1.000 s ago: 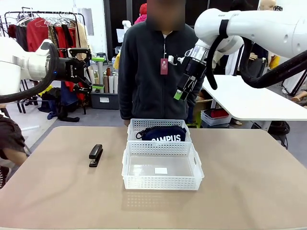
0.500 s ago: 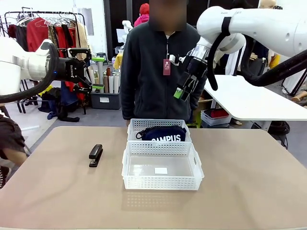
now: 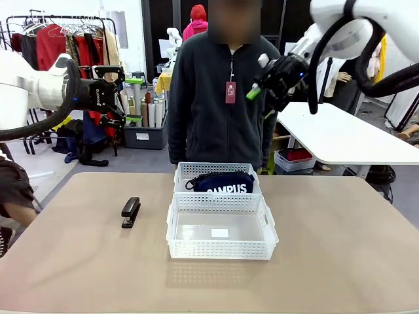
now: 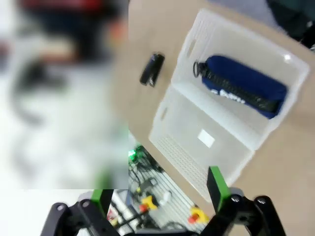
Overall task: Distribute items into two baskets.
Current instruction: Pick up the Stapler that the person points to.
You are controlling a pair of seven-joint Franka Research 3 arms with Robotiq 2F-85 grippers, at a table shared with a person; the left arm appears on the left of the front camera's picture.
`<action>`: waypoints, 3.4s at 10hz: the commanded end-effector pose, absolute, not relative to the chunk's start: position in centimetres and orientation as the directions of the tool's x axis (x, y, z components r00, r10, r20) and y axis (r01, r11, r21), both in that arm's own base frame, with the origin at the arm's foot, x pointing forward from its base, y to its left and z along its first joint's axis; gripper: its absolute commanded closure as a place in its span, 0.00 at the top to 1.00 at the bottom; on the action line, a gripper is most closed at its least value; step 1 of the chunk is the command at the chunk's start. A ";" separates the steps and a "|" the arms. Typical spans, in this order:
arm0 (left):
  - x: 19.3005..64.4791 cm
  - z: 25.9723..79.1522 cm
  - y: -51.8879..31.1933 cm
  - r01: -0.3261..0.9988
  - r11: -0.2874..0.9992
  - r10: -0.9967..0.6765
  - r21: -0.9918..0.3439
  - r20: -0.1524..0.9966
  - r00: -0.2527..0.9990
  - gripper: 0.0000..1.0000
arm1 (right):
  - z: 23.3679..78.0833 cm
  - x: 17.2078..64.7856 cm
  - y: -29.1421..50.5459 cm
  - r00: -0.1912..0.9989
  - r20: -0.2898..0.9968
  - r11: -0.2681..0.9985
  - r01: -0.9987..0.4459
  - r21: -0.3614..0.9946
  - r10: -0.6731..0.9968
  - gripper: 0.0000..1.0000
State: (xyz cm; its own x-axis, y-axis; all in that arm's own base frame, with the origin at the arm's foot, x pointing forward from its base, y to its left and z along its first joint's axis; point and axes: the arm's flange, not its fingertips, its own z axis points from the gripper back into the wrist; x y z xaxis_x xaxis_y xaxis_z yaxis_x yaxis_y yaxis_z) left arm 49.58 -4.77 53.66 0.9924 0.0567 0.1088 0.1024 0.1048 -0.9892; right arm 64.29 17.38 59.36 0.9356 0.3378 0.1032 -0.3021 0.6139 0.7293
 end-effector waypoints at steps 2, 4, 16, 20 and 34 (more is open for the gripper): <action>49.5 53.9 -4.7 0.106 0.105 0.060 -0.989 0.113 0.992 1.00 | 62.1 62.5 13.0 0.988 0.139 0.601 -0.149 0.785 0.063 1.00; 49.5 53.9 -4.7 0.106 0.105 0.060 -0.989 0.113 0.992 1.00 | 61.5 61.8 9.0 0.996 0.061 0.533 -0.017 0.846 -0.065 1.00; 49.5 53.9 -4.7 0.106 0.105 0.060 -0.989 0.113 0.992 1.00 | 57.5 57.1 0.1 0.999 -0.033 0.063 0.033 0.997 0.001 1.00; 49.5 53.9 -4.7 0.106 0.105 0.060 -0.989 0.113 0.992 1.00 | 55.8 56.6 0.5 0.997 -0.070 0.072 0.067 0.995 0.028 1.00; 49.5 53.9 -4.7 0.106 0.105 0.060 -0.989 0.113 0.992 1.00 | 56.3 57.4 0.4 0.996 -0.085 0.068 0.084 0.994 0.016 1.00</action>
State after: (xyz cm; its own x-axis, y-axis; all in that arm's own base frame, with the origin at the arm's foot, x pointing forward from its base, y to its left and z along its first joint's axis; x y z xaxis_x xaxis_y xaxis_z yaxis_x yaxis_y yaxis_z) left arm 49.58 -4.74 53.65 0.9924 0.0573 0.1086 0.1022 0.1050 -0.9892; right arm 57.37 0.30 55.89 0.9967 0.0203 -0.0792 0.0772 0.0861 0.9933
